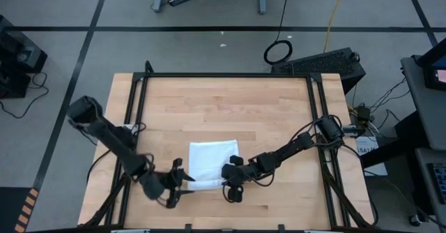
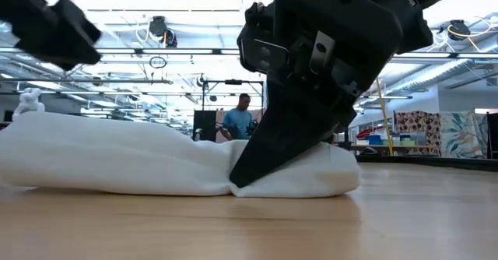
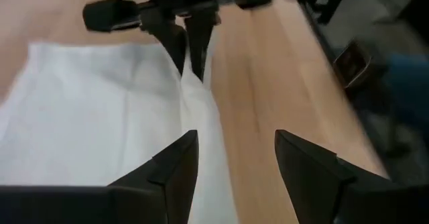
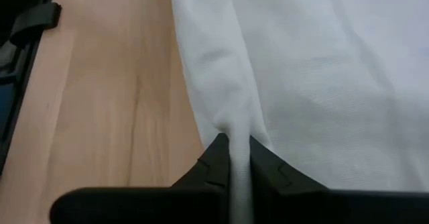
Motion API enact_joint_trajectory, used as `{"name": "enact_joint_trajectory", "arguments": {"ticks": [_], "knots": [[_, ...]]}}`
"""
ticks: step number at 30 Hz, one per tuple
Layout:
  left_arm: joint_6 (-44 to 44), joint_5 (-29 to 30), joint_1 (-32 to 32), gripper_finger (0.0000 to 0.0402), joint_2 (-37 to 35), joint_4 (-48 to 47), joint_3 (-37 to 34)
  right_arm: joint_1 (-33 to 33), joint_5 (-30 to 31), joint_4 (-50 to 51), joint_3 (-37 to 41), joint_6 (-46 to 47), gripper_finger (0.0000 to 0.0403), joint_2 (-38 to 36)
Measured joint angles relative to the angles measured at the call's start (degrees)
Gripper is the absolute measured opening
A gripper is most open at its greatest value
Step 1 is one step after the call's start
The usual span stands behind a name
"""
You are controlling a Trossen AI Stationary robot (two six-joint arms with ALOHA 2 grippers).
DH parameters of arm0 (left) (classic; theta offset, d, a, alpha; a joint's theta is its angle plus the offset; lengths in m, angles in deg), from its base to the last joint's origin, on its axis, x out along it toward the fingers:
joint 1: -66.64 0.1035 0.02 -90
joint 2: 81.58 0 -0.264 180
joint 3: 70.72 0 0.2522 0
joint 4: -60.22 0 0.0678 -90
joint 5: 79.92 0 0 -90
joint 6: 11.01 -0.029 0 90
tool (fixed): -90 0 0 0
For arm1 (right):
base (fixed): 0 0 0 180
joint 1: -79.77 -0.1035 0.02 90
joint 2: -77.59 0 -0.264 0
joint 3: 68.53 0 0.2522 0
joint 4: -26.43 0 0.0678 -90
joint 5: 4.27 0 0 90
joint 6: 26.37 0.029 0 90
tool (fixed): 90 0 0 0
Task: Roll towel
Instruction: Roll the white towel
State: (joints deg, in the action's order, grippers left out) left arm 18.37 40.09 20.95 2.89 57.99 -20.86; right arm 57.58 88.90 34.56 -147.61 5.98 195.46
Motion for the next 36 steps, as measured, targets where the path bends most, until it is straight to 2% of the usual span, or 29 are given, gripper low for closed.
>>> {"name": "enact_joint_trajectory", "arguments": {"ticks": [3,6,13,16,18,27,36], "knots": [[-5.04,5.87,-3.55,0.0201,5.62,7.07,-0.01,0.14,-1.09,0.08,0.00,0.45,0.0016,0.00],[-7.74,8.11,-4.93,0.0201,11.05,13.03,0.11,0.53,-1.82,0.11,0.00,1.66,0.0016,0.00],[-10.28,10.58,-3.63,0.0201,18.89,13.30,2.65,0.62,-2.00,0.15,0.00,1.97,0.0016,0.02],[-10.29,10.03,-1.85,0.0204,20.44,12.97,2.84,0.74,-1.99,0.21,0.00,2.21,0.0016,0.03],[-10.24,7.58,-0.58,0.0218,21.34,12.74,2.84,0.77,-1.98,0.21,0.00,2.56,0.0016,0.04],[-11.69,5.70,1.23,0.0313,22.08,12.04,2.84,0.88,-1.89,0.23,0.02,4.49,0.0016,0.07],[-13.26,11.96,-2.26,0.0319,22.08,13.52,2.86,1.32,-2.00,0.23,0.02,4.50,0.0016,0.11]]}}
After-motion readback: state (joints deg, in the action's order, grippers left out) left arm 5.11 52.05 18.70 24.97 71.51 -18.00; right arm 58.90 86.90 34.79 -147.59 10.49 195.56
